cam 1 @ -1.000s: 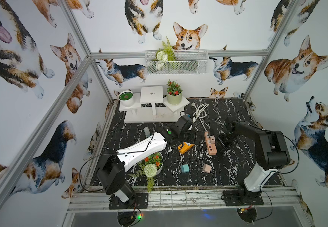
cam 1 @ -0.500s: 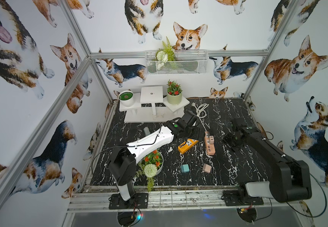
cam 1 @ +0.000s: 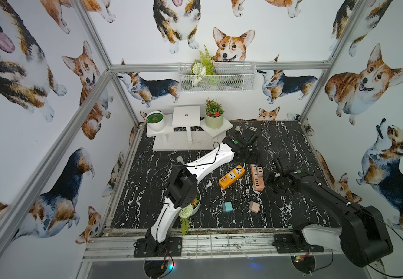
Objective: Pull the plug off the socket
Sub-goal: Move the socket to the center of the board.
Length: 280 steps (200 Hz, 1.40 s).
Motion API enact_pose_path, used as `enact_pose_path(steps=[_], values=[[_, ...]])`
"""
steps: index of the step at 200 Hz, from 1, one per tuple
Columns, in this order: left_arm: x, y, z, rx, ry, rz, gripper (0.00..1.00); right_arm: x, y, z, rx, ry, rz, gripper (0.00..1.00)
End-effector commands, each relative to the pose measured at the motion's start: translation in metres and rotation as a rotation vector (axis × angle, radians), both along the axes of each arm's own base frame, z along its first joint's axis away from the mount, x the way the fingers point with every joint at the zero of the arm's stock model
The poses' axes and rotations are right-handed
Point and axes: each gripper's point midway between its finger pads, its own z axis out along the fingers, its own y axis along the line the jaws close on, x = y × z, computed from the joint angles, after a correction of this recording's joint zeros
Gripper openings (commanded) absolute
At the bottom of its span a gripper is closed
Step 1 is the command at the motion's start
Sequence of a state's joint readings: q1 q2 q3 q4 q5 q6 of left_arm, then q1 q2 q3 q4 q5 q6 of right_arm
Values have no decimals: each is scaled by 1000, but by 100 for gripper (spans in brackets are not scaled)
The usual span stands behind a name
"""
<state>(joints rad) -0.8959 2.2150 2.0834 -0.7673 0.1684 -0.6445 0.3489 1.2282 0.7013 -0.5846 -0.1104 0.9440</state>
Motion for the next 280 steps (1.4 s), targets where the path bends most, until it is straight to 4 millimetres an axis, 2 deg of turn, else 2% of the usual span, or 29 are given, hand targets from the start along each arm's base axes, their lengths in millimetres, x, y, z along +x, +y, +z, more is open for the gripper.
enact_pose_path(steps=[1,75,105,163,196,242,280], values=[[-5,3,-12,39,76,47,90,18,9,7,39,-56,-7,18],[6,-21,-34,10,133,76,82,26,12,-8,16,11,-35,14],[12,-25,-41,4,139,92,74,22,11,-18,3,52,-44,14],[12,-30,-52,6,174,93,66,10,9,-29,-25,113,-52,13],[15,-32,-56,0,176,106,65,6,7,-30,-39,124,-52,13],[25,-37,-48,-10,146,136,66,0,3,-34,-62,145,-46,13],[25,-36,-57,32,159,158,65,-5,1,-39,-84,168,-45,12]])
